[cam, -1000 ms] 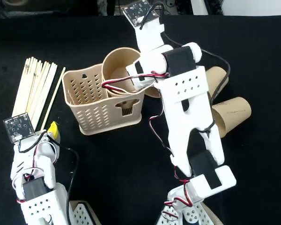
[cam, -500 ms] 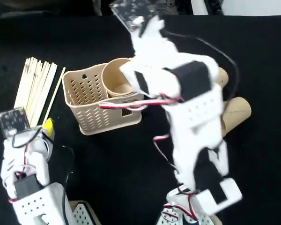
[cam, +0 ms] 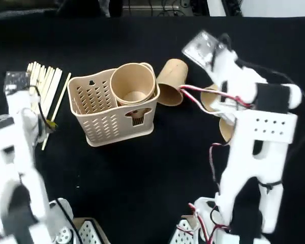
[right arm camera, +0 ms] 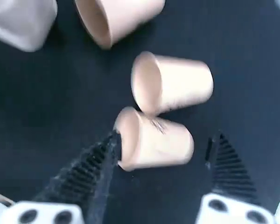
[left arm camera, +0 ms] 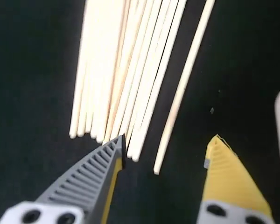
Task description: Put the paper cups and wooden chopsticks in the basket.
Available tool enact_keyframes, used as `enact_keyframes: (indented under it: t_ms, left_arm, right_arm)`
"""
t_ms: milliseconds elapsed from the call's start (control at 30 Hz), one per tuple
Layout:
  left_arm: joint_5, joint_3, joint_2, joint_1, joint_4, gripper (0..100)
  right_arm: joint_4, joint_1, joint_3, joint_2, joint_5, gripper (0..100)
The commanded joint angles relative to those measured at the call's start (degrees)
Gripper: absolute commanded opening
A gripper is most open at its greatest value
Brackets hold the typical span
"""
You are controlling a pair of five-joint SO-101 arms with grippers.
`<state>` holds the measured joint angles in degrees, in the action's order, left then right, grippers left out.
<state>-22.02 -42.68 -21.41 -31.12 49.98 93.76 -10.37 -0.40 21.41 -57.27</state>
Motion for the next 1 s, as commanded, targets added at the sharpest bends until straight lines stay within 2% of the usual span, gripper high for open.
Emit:
enact_keyframes:
  t_ms: [0, 167, 267, 400, 500, 533, 733, 833, 967]
  left_arm:
    - [-0.53, 18.51, 20.92, -0.48, -1.05, 28]
    - [-0.18, 32.13, 36.57, -0.31, -0.88, 27]
    - [-0.62, 32.92, 40.18, 1.19, -2.64, 20]
    - [-0.62, 30.46, 41.49, 2.68, -7.21, 12]
    - [-1.05, 27.03, 41.05, 3.91, -10.46, 3]
    - [-1.93, 26.33, 41.05, 3.82, -10.9, 3]
    - [-5.36, 22.99, 39.82, 4.09, -10.99, 3]
    - [-4.57, 18.68, 33.76, 4.62, -11.08, 3]
    - [-0.62, 9.45, 18.64, 6.11, -11.16, 3]
  right_arm:
    - [-11.69, -6.86, 14.29, 3.47, -8.44, 29.7]
    - [-30.86, -10.29, 34.68, 4.09, -15.65, 29.3]
    - [-46.77, -12.13, 45.49, 4.09, -16.09, 29.3]
    - [-59.16, -13.54, 54.46, 4.09, -16.26, 29.2]
    - [-65.14, -15.03, 58.68, 4.09, -19.08, 28.8]
    - [-67.16, -15.56, 60.18, 4.09, -19.96, 27.0]
    - [-76.75, -16.97, 66.42, 6.29, -20.31, 0.5]
    - [-78.68, -17.41, 68.18, 9.98, -19.96, 1.2]
    - [-76.48, -17.41, 69.32, 18.15, -14.95, 1.1]
